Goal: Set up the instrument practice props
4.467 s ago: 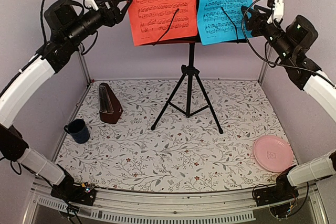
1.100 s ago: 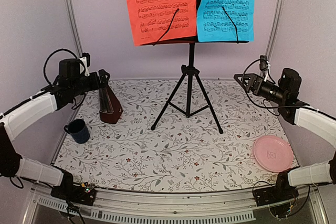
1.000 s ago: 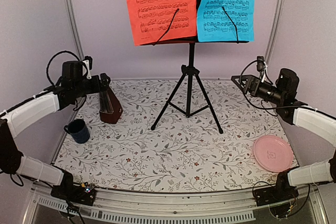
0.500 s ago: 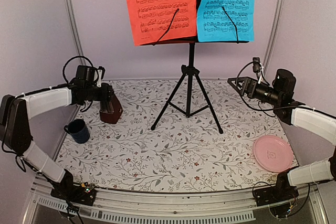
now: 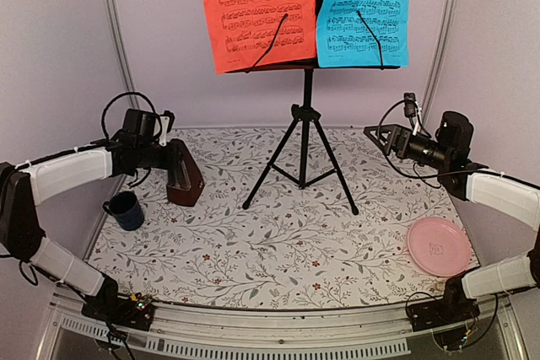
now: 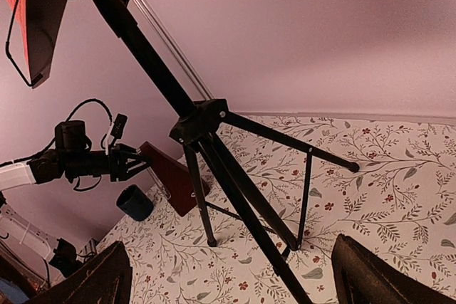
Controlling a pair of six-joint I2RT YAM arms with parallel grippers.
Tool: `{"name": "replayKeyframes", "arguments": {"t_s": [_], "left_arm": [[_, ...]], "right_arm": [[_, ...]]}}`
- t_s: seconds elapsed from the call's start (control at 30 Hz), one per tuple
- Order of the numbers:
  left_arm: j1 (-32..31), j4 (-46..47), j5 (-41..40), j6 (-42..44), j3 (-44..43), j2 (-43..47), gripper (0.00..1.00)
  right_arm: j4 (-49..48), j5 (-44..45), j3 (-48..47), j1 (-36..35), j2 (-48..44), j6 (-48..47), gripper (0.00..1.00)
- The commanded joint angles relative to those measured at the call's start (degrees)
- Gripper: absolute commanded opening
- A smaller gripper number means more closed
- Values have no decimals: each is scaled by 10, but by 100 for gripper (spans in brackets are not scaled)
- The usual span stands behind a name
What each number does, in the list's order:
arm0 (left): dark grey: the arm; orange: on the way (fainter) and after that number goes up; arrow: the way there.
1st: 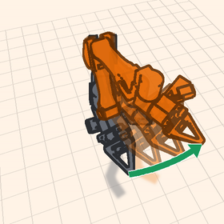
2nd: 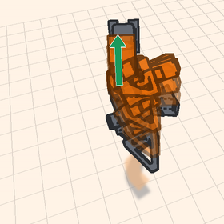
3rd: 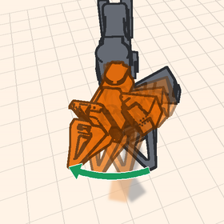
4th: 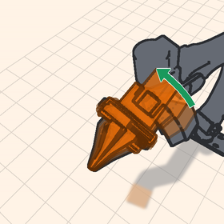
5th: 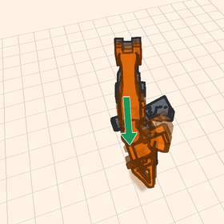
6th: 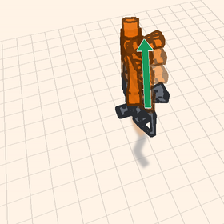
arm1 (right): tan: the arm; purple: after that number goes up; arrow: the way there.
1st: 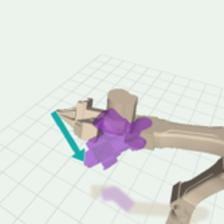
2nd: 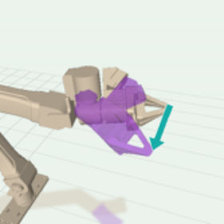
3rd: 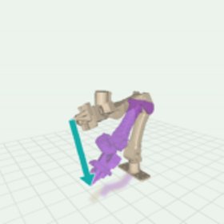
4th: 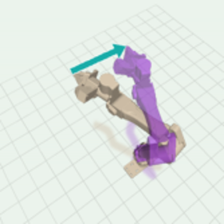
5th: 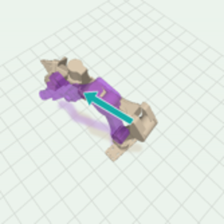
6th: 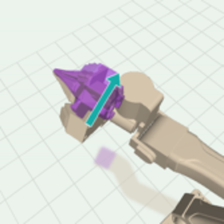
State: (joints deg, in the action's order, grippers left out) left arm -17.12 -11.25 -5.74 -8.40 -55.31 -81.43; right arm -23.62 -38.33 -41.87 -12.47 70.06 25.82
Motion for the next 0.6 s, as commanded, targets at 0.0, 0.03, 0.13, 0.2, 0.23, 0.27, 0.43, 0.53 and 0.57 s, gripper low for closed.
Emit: {"name": "replayKeyframes", "arguments": {"t_s": [0.0, 0.03, 0.13, 0.2, 0.23, 0.27, 0.43, 0.53, 0.57], "left_arm": [[-56, -2, 5, -10, 0, 52, 31], [-69, -10, 3, -11, 0, 62, 30], [-103, -36, 3, -20, 1, 93, 28], [-123, -53, 11, -25, 6, 119, 27], [-134, -67, 11, -27, 7, 133, 27], [-144, -80, 12, -27, 7, 145, 27], [-193, -118, 47, -34, 10, 193, 27], [-224, -109, 87, -45, 17, 208, 25], [-235, -103, 96, -48, 17, 209, 25]], "right_arm": [[-16, -15, -9, -9, 11, -6, 99], [-16, -17, -9, -12, 12, -7, 99], [-13, -18, -10, -15, 15, -10, 99], [-13, -19, -11, -16, 17, -11, 99], [-12, -19, -12, -18, 18, -13, 99], [-12, -19, -12, -17, 18, -13, 99], [-10, -22, -15, -23, 25, -14, 99], [-10, -22, -13, -27, 30, -14, 99], [-10, -22, -14, -28, 31, -14, 99]]}}
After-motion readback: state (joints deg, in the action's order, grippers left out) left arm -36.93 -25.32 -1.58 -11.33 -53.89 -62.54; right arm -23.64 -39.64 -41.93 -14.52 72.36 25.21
